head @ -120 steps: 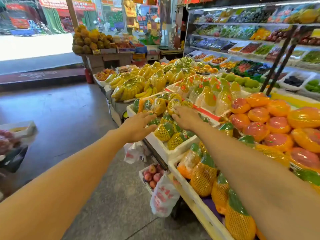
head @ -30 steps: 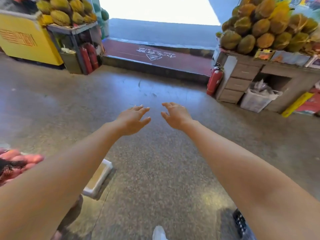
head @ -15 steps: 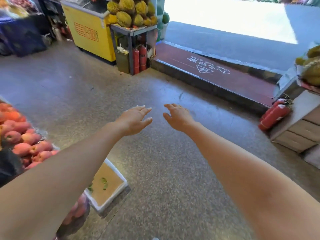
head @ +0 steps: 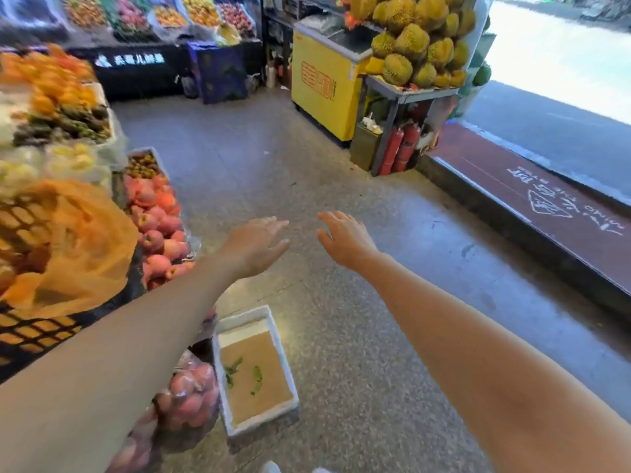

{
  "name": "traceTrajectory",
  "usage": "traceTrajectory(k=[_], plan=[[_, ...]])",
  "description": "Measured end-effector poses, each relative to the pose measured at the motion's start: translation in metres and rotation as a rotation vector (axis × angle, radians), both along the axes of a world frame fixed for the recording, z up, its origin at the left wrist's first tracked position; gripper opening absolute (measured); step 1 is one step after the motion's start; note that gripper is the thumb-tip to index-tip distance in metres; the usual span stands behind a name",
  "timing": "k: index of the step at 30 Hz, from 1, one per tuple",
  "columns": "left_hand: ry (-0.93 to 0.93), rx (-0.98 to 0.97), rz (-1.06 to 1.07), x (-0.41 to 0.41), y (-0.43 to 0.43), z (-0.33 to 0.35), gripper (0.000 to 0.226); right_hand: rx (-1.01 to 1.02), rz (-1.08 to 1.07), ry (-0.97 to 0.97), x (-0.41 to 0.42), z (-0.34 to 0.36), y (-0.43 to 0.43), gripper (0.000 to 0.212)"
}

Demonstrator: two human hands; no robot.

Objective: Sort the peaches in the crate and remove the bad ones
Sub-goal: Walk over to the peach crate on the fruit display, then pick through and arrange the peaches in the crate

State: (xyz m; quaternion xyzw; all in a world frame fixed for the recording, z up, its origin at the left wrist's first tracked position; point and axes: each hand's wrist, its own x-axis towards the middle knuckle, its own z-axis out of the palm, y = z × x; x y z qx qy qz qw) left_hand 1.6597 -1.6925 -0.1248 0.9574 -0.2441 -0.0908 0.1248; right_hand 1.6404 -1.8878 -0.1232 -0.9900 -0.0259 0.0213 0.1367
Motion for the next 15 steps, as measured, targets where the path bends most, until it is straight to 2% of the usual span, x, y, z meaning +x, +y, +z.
traceTrajectory(k=[8,12,15], plan=[[-0.155,-0.013,0.356,0.026,0.1,0.004,0.049,0.068,0.354,-0.032,0.092,-0.003,0.112,0.044],[-0.21,0.073,0.566,0.021,0.152,0.007,0.047,0.114,0.507,-0.043,0.117,0.0,0.175,0.044],[-0.167,0.138,0.714,0.013,0.195,0.001,0.048,0.153,0.63,-0.041,0.121,0.0,0.223,0.043]])
